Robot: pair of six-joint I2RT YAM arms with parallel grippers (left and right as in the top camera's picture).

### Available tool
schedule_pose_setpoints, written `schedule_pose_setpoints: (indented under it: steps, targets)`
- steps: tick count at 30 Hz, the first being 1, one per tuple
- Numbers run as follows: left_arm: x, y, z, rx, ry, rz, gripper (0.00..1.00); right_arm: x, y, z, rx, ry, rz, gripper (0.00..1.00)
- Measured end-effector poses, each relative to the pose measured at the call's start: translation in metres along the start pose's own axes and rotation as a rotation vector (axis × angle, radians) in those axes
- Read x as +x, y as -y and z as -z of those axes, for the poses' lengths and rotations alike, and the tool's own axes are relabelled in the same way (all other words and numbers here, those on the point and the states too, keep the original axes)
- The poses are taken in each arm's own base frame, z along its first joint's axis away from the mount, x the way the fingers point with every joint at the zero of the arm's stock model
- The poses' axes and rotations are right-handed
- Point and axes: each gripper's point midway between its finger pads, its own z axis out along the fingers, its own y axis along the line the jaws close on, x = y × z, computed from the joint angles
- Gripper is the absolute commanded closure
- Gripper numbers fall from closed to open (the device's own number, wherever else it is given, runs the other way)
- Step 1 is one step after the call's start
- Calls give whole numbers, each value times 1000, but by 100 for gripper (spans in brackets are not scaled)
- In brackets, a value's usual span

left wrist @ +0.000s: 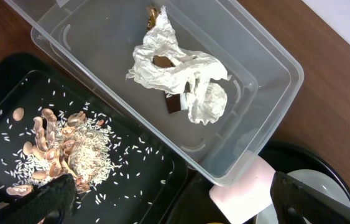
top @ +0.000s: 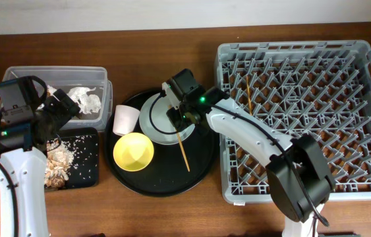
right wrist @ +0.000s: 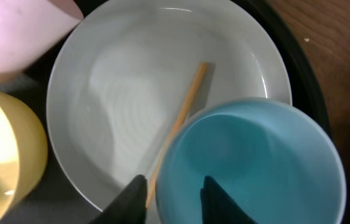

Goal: Sort waste into correct bins and load items into the dishwasher rack
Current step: 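Grasp the blue cup with the right gripper and lift it, then place the blue cup upside down in the rack's back row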

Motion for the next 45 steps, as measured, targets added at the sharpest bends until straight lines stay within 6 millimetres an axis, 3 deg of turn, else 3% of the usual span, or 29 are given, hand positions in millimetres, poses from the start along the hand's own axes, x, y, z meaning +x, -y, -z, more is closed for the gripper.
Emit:
schedule_pose_setpoints:
  steps: [3, 8, 16, 19, 21, 23, 25, 27, 30, 34, 38, 45]
  targets:
    - [0, 0, 0, 0, 0, 0, 1, 0, 0, 0, 0, 0, 5, 84]
    - [0, 0, 0, 0, 1, 0, 1, 7, 0, 0, 1, -27, 5, 96]
    - [0, 0, 0, 0, 0, 0, 1, 2, 0, 9, 3, -22, 8, 96]
    - [0, 0, 0, 0, 0, 0, 1, -26, -1, 45, -17, 64, 3, 96]
    - [0, 0, 0, 0, 0, 0, 1, -51, 2, 85, -52, 162, -9, 96]
    - [0, 0, 0, 0, 0, 0, 1, -75, 18, 136, -107, 286, -22, 96]
    - [0, 0, 0, 0, 0, 0, 1, -83, 52, 186, -186, 390, -57, 96]
    - [0, 0, 0, 0, 0, 0, 1, -77, 74, 199, -256, 415, -76, 96]
    - [0, 0, 0, 0, 0, 0, 1, -64, 105, 201, -420, 442, -92, 96]
    - [0, 0, 0, 0, 0, 0, 1, -47, 140, 181, -703, 507, -135, 96]
    - [0, 0, 0, 0, 0, 0, 1, -38, 157, 160, -877, 565, -168, 96]
    - [0, 0, 0, 0, 0, 0, 1, -21, 169, 116, -1000, 541, -269, 96]
